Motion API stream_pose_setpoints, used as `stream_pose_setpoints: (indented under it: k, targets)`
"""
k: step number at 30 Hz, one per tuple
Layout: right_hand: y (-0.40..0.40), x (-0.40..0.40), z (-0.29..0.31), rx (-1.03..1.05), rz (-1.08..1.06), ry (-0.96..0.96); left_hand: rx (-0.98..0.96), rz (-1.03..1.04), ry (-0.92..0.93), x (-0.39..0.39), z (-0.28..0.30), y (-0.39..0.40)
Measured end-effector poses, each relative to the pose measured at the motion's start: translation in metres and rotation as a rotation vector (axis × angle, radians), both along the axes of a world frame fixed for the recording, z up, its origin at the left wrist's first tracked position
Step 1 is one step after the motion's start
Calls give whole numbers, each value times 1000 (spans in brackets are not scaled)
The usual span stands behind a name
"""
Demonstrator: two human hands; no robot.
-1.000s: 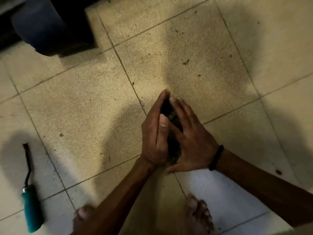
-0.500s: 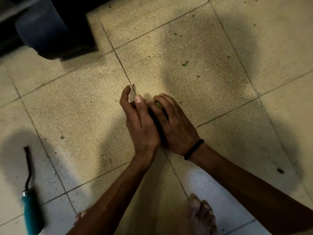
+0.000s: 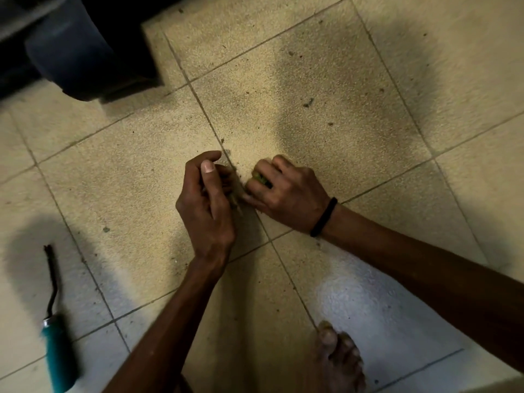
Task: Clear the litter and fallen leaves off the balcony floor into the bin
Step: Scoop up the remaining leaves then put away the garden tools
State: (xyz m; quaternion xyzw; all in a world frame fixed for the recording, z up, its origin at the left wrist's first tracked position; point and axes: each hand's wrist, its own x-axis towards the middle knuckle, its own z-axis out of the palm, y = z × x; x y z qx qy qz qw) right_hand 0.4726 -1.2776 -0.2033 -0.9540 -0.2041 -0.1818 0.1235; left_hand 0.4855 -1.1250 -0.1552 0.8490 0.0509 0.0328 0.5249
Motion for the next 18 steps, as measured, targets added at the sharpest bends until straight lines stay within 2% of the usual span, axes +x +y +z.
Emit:
stream_pose_setpoints:
  k: [3,5,7,10,13,15,18]
  targets:
    - [-4,25,-1,2,-111,-16,19,-3,-15,-1,-2,1]
    - [-9,42,4,174,-255,75,36,-2,-21,-2,-4,0]
    - [-16,54,20,556,-434,262,76,-47,-44,-1,-6,-2]
    - [-31,59,43,1270,-632,570,248,-251,-82,-1,-10,-6]
    - [-50,52,52,1881,-623,864,427,-445,-44,-6,-10,-11]
    - [-63,45,50,2093,-554,986,516,-527,13,-10,-9,-19]
    - [-77,34,48,2272,-481,1073,518,-570,67,-10,-5,-34]
